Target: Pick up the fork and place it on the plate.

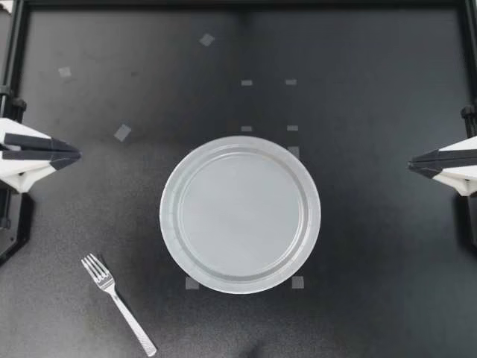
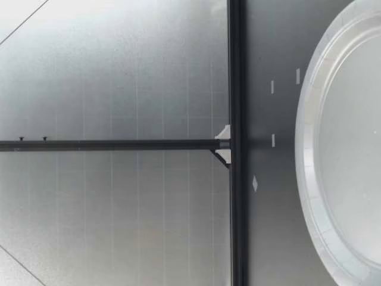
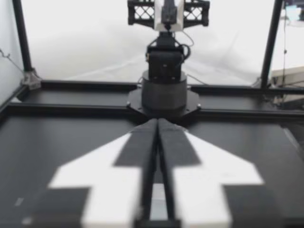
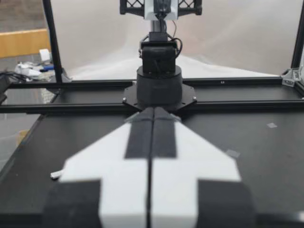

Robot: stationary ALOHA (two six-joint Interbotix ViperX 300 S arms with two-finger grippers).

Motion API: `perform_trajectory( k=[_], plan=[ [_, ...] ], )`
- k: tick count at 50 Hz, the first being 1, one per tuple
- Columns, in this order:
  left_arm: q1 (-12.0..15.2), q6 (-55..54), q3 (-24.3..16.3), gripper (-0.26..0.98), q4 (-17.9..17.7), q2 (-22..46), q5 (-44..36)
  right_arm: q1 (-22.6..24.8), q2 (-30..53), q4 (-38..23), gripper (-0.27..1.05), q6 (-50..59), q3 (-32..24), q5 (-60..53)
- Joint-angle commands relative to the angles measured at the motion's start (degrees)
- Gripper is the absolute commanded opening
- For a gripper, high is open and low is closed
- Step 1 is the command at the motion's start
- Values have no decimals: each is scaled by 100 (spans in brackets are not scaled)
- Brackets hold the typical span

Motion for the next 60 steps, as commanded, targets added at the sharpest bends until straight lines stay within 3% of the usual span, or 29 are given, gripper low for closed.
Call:
perform_trajectory(
  k=[1, 5, 16, 20, 27, 42, 50, 60],
  plan=[
    [9, 26, -281, 34, 0, 79, 149, -18, 53, 0, -1, -9, -62, -62],
    [9, 62, -510, 42, 26, 176, 756, -18, 53, 0, -1, -9, -53, -62],
    [0, 589, -1652, 42, 53, 466, 3437, -18, 88, 0, -1, -35, -35, -53],
    [-211, 1028, -1942, 42, 44, 633, 4096, -53, 88, 0, -1, -44, 0, -53],
    [-844, 1485, -2021, 42, -79, 1046, 4236, -334, 114, 18, -1, -18, 88, -53],
    [-1424, 1415, -1863, 42, -1081, 2303, 4368, -589, 123, 70, -1, 9, 105, 18],
    [-1564, 1380, -1775, 42, -1397, 2751, 4843, -589, 185, 114, -1, 18, 132, 18],
    [-1600, 1459, -1811, 42, -1433, 3885, 5010, -589, 290, 185, -1, 18, 229, 18]
  ],
)
